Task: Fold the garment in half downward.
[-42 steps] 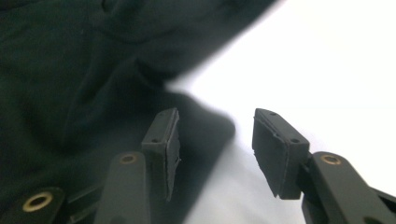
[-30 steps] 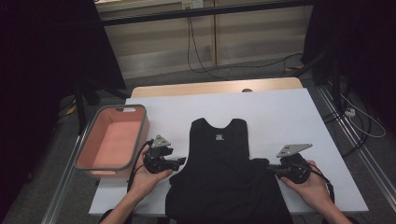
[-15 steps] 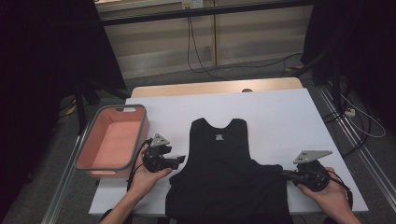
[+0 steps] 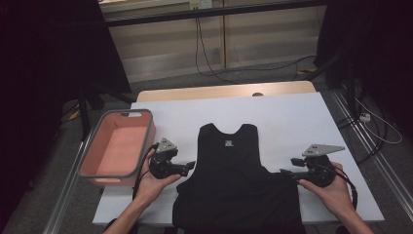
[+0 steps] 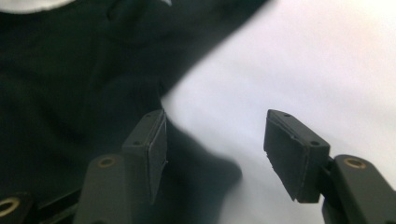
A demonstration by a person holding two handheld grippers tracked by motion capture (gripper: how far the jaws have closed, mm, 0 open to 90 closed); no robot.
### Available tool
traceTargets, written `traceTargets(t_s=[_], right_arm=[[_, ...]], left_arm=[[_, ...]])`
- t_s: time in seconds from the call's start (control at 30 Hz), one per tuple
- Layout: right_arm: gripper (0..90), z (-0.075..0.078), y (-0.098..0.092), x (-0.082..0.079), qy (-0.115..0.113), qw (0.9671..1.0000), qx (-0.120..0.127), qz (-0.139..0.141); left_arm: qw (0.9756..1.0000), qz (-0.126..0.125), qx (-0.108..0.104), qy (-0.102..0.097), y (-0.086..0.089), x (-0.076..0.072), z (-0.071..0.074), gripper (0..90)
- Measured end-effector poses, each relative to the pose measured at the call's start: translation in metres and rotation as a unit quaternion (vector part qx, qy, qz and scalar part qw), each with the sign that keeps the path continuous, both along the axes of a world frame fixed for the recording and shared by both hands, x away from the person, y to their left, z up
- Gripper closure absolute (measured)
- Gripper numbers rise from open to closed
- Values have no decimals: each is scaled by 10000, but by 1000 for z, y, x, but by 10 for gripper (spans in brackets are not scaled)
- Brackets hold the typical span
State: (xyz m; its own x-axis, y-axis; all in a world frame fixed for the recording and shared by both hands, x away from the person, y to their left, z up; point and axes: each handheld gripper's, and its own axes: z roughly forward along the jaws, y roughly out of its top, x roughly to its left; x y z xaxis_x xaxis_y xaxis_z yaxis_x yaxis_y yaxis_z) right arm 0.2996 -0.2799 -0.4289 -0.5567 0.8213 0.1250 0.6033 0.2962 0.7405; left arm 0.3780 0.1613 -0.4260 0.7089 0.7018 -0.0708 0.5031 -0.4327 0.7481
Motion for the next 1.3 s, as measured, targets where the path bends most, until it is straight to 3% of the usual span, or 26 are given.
traceTargets(t_s=[0.17,0.33,0.37,0.43,0.6,0.77,0.87,0.97,1.07,1.13,1.2,1.3], right_arm=[[384,-1,12,17,-18,9998,187,74],[370,-4,25,32,77,9999,13,85],[369,-3,26,35,78,9999,5,87],[350,0,31,44,32,9999,58,140],[297,6,37,66,-24,9993,281,238],[259,8,47,81,-116,9990,272,336],[265,8,51,92,-92,9992,245,311],[329,8,53,107,-112,9992,202,321],[370,7,56,120,-172,9994,110,289],[451,7,58,131,-168,9994,107,286],[470,6,57,139,-177,9996,22,204],[552,3,54,152,-147,9999,-66,47]], left_arm=[[9999,62,-21,97,-1,2,-3,88],[9999,81,-83,3,-4,5,-2,104],[10000,40,-10,-24,-4,6,-1,109],[10000,38,3,15,-6,10,0,161],[9996,210,-135,144,-10,22,4,133],[9993,231,-292,11,-14,36,9,132],[9995,249,-194,0,-19,47,10,139],[9997,227,-26,-28,-28,60,9,130],[9998,177,-115,7,-34,73,6,125],[9996,261,-131,-55,-37,82,3,125],[9993,341,-80,-107,-39,92,1,138],[9988,453,-145,-64,-40,105,-3,173]])
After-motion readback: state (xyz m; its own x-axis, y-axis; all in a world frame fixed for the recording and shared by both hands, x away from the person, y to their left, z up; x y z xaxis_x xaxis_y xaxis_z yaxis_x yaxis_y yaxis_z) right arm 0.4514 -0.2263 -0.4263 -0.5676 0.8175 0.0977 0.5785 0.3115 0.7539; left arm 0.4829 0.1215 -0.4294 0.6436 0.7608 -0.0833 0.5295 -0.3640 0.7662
